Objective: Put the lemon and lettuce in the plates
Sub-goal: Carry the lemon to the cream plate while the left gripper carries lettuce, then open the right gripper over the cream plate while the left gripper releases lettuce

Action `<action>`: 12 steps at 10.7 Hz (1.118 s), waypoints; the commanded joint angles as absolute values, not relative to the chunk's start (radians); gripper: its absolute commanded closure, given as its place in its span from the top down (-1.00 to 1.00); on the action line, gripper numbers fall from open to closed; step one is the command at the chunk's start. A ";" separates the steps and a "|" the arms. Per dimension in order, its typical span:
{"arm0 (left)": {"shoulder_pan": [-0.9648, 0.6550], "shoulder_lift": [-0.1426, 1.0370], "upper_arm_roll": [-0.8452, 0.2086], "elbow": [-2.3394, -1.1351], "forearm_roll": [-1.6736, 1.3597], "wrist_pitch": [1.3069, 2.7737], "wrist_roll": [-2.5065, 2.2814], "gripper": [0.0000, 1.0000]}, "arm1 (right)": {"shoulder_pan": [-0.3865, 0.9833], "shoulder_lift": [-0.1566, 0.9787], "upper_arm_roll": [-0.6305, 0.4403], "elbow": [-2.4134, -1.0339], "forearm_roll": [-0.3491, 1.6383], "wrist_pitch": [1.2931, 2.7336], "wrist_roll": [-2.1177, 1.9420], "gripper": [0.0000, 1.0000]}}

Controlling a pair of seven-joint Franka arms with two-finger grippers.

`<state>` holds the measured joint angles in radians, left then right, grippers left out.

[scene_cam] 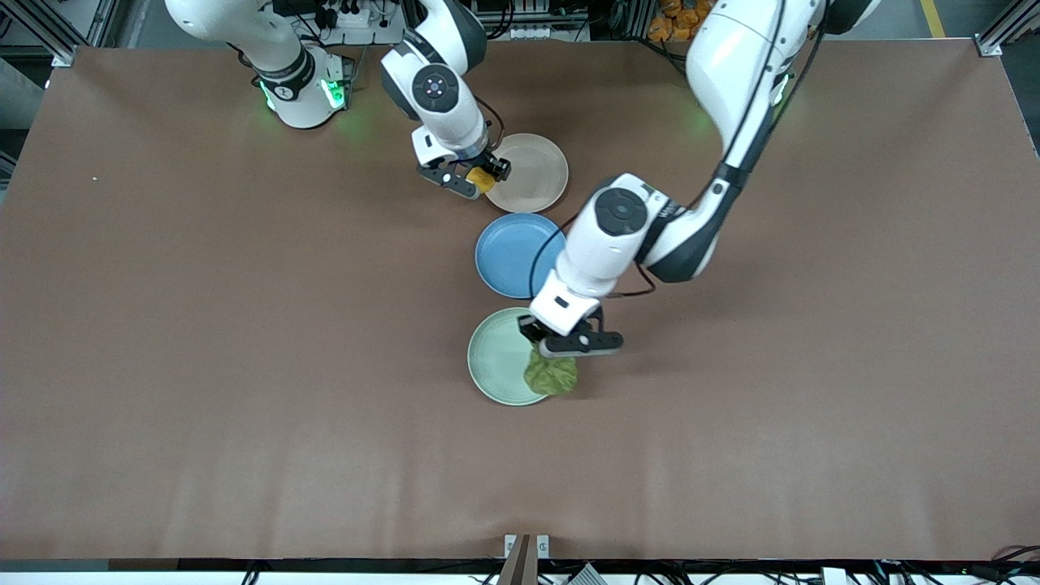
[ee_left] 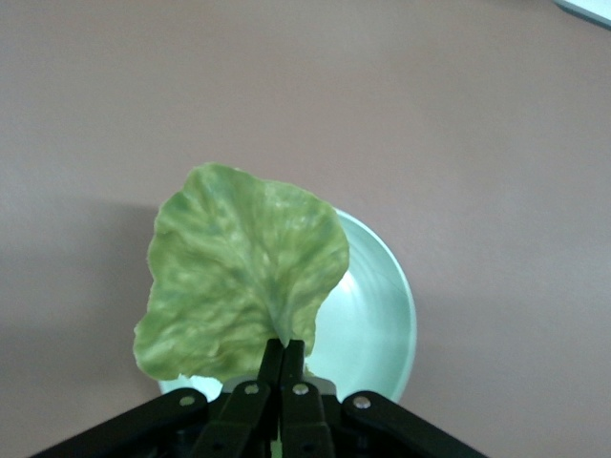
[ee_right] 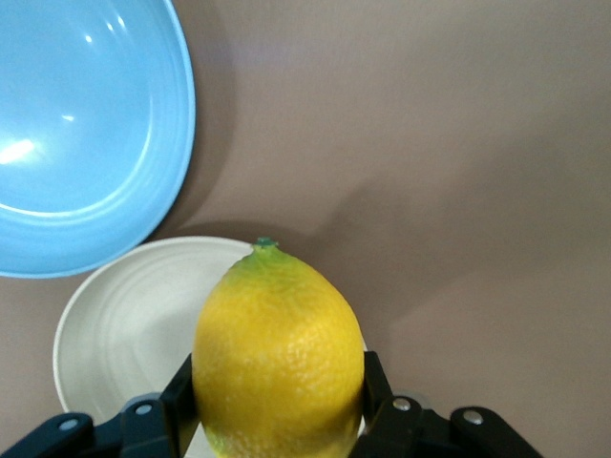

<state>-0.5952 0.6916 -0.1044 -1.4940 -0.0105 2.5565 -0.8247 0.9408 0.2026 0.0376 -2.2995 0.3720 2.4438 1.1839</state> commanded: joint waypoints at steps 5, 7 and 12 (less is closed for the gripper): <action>-0.643 0.755 -0.092 -1.451 -0.029 2.603 -0.900 1.00 | 1.025 0.282 0.029 -2.252 0.405 2.508 1.285 -0.29; -0.640 0.738 -0.091 -1.451 -0.025 2.602 -0.907 1.00 | 1.035 0.320 0.028 -2.237 0.405 2.511 1.293 0.73; -0.563 0.597 -0.078 -1.459 -0.003 2.475 -0.893 1.00 | 1.062 0.338 0.025 -2.233 0.402 2.548 1.310 1.00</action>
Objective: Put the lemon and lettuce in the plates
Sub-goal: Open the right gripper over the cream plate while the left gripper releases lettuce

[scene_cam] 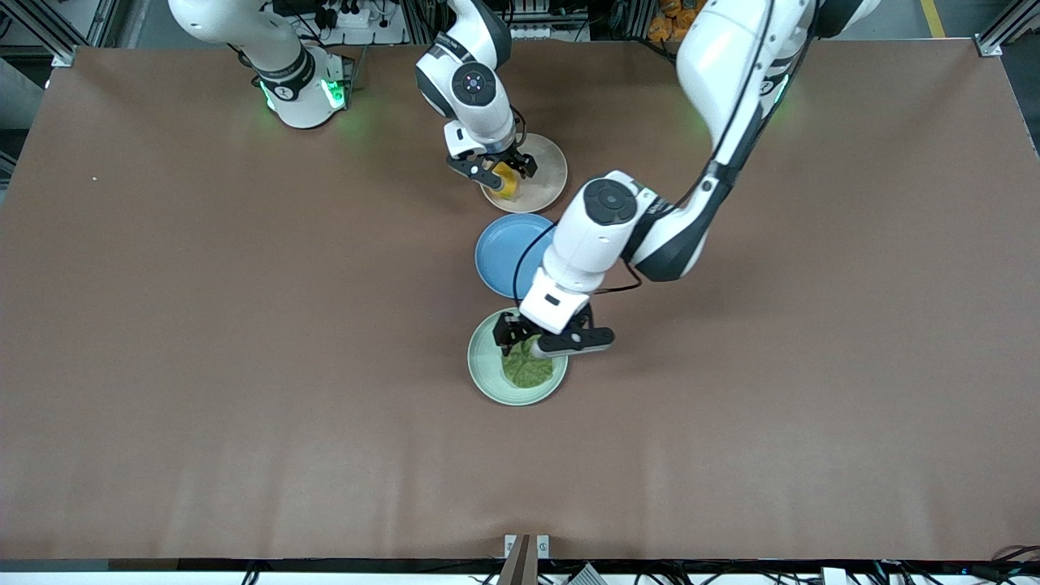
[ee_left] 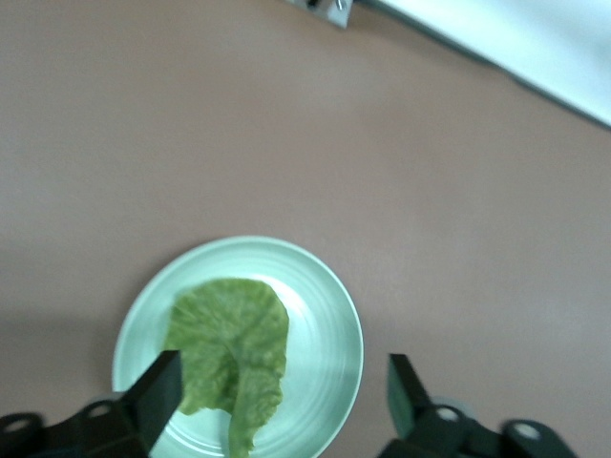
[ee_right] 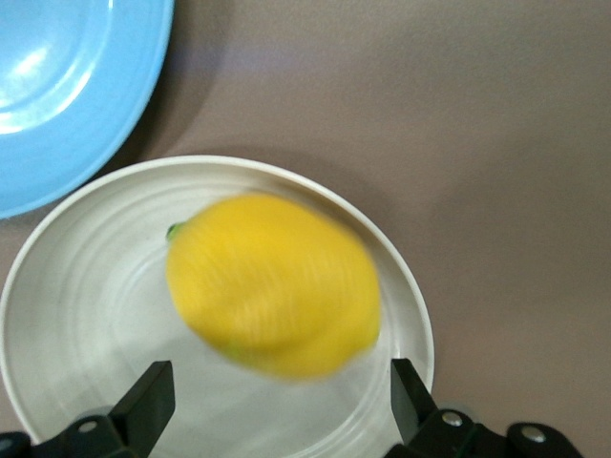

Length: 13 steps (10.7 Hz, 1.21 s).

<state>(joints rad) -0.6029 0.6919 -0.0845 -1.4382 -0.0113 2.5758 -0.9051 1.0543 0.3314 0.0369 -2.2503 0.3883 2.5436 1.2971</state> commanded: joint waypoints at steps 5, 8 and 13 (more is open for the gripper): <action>-0.425 0.407 -0.078 -1.460 0.029 2.171 -0.761 1.00 | 0.996 0.325 -0.037 -2.217 0.383 2.536 1.148 1.00; -0.338 0.304 -0.078 -1.459 0.063 1.972 -0.634 1.00 | 0.960 0.308 -0.128 -2.203 0.382 2.510 0.981 1.00; -0.206 0.166 -0.078 -1.453 0.064 1.744 -0.471 1.00 | 0.957 0.313 -0.389 -2.161 0.380 2.428 0.711 1.00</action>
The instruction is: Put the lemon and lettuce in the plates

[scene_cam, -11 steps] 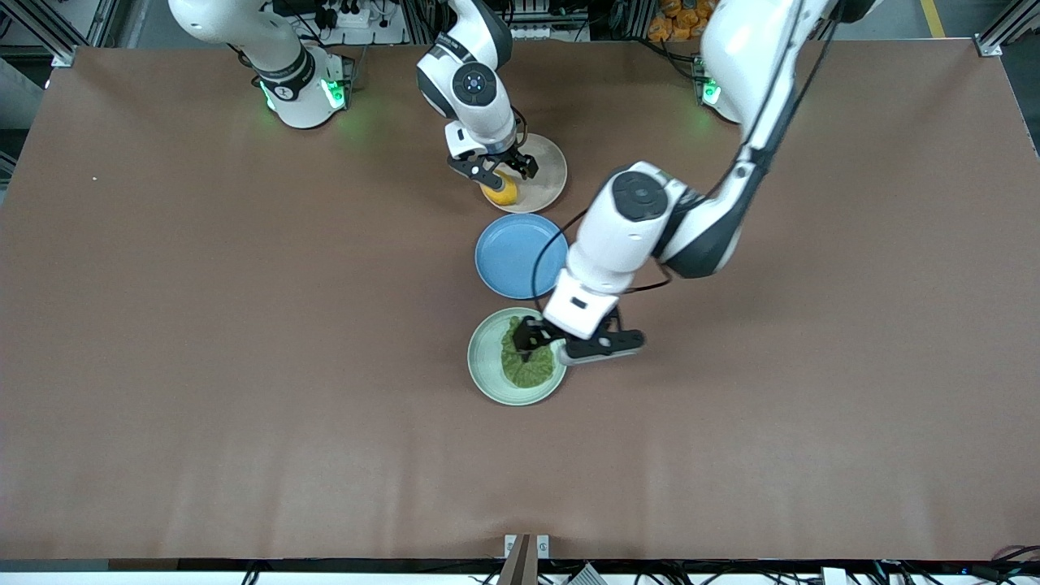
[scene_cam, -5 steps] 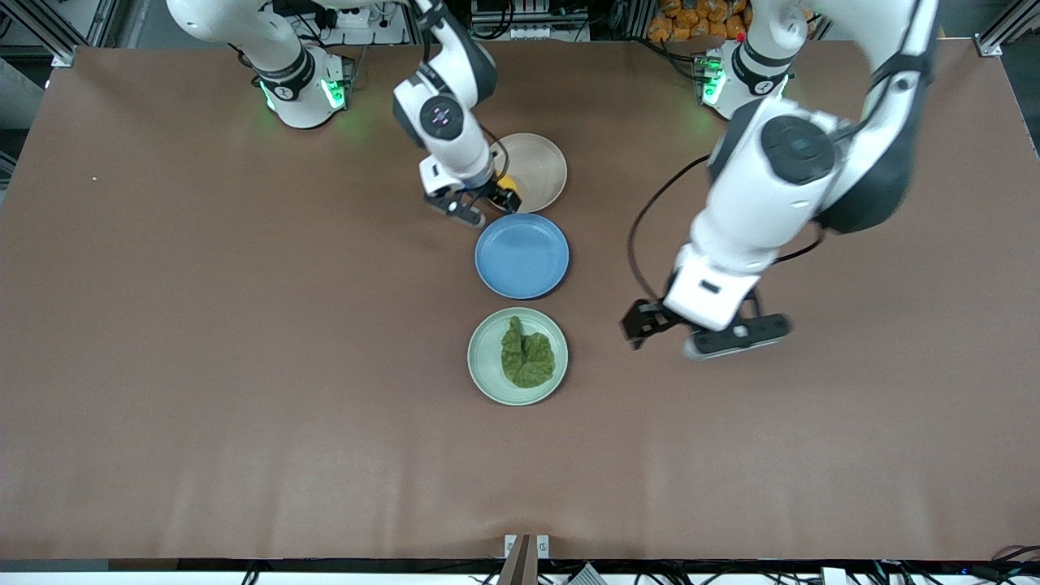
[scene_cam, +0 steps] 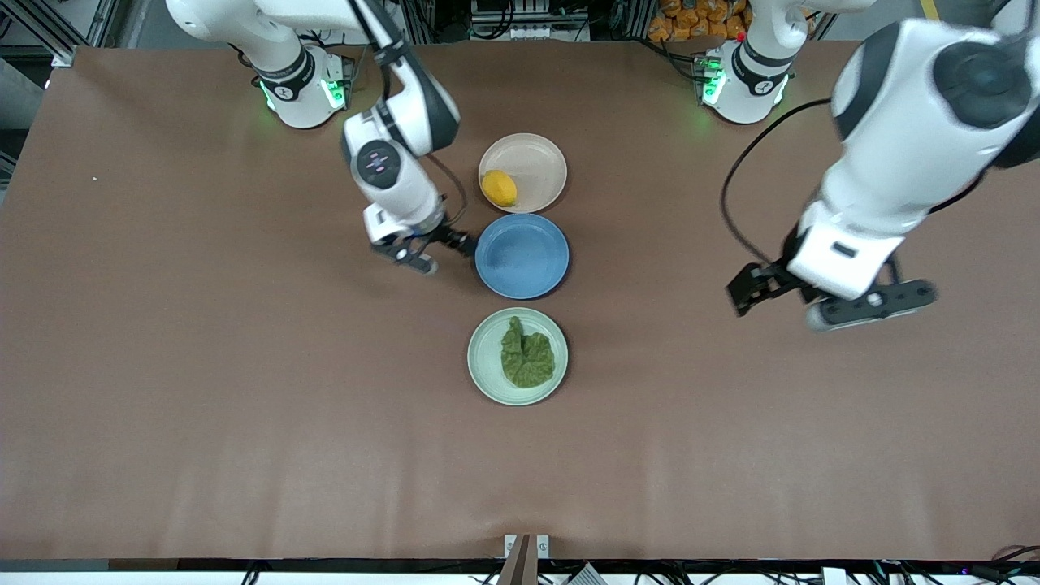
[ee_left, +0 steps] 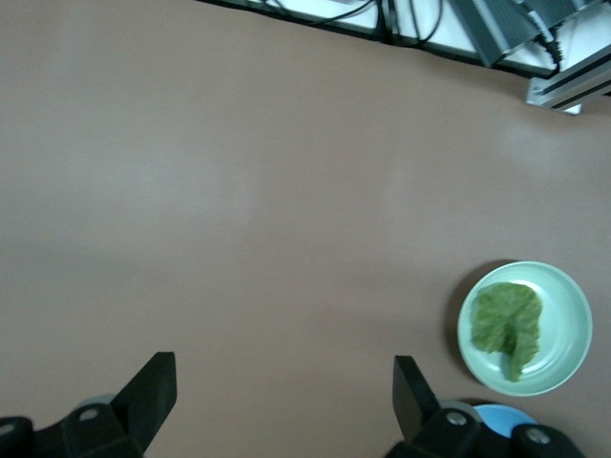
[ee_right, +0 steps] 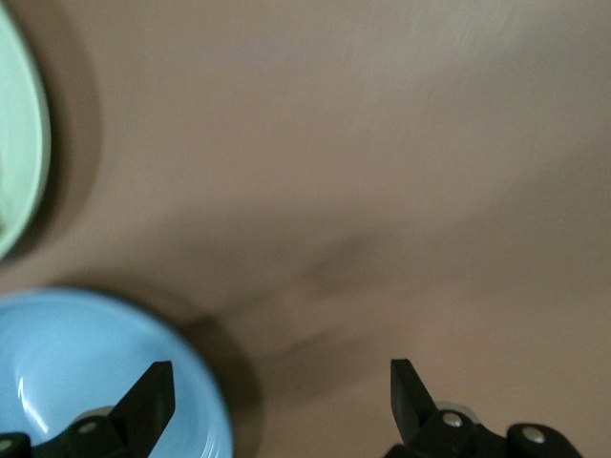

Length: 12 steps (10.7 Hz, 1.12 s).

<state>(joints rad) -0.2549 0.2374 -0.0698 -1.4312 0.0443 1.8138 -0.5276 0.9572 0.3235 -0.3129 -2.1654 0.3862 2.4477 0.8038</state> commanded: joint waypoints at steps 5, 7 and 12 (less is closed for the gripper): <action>-0.147 0.069 -0.077 -1.454 0.064 1.557 -0.313 1.00 | 0.825 0.318 -0.455 -2.169 0.376 2.332 0.398 1.00; -0.147 0.042 -0.072 -1.454 0.063 1.529 -0.282 1.00 | 0.786 0.316 -0.465 -2.171 0.347 2.332 0.338 1.00; -0.060 0.011 -0.058 -1.462 0.009 1.506 -0.180 1.00 | 0.570 0.305 -0.399 -2.168 0.160 2.324 0.220 1.00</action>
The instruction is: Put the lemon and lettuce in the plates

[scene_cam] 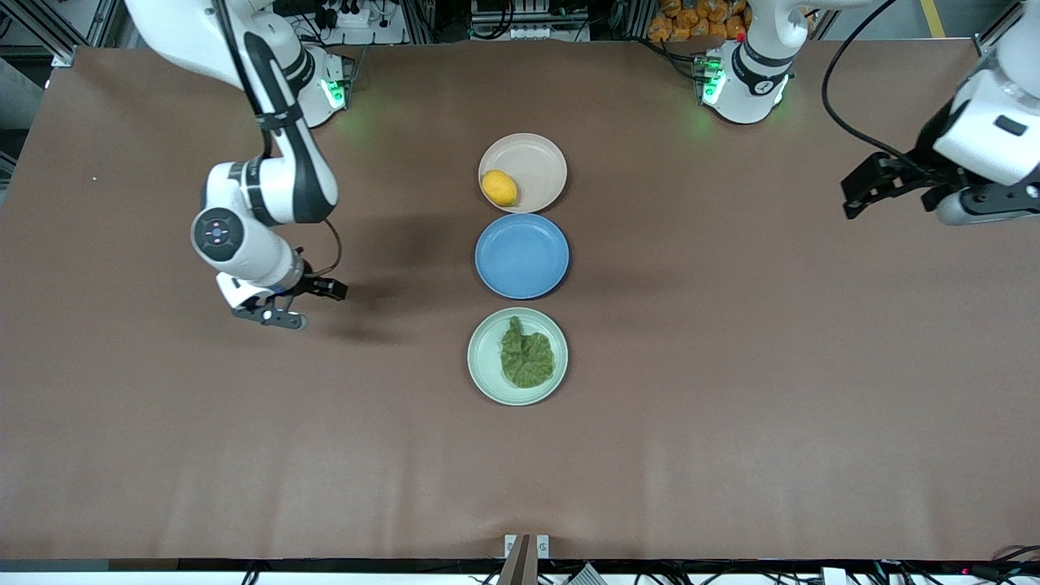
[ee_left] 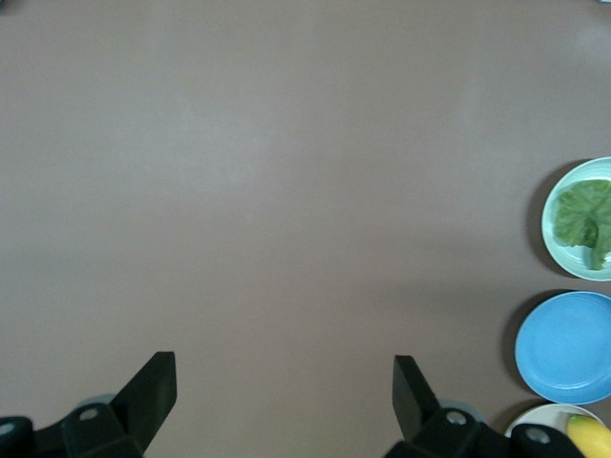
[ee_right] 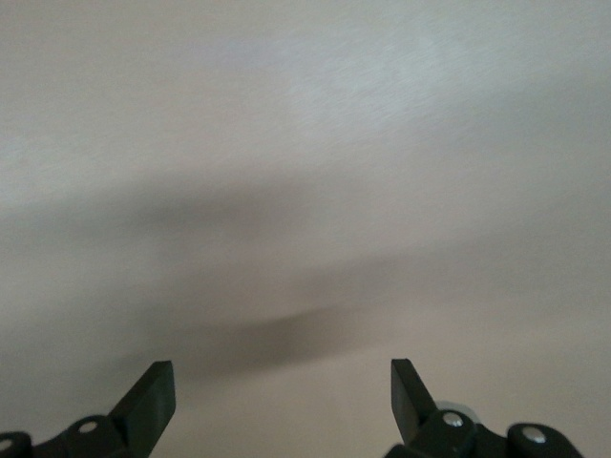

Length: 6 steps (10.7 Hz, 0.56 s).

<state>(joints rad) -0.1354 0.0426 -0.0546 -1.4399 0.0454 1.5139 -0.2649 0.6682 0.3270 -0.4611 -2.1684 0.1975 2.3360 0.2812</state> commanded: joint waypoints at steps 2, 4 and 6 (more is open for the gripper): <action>-0.031 0.012 -0.072 -1.460 0.003 1.508 -0.164 1.00 | 0.381 0.278 -0.249 -2.166 0.129 2.326 0.173 1.00; -0.029 0.012 -0.074 -1.460 0.008 1.506 -0.161 1.00 | 0.191 0.255 -0.084 -2.164 0.023 2.326 0.176 1.00; -0.029 0.014 -0.077 -1.459 0.005 1.506 -0.152 1.00 | 0.095 0.226 0.006 -2.169 0.009 2.322 0.173 1.00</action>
<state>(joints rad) -0.0397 0.0344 -0.0654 -1.4422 0.0228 1.5136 -0.1783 0.1993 0.2842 -0.0958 -2.1531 0.0489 2.3363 0.1815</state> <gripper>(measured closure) 0.000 0.000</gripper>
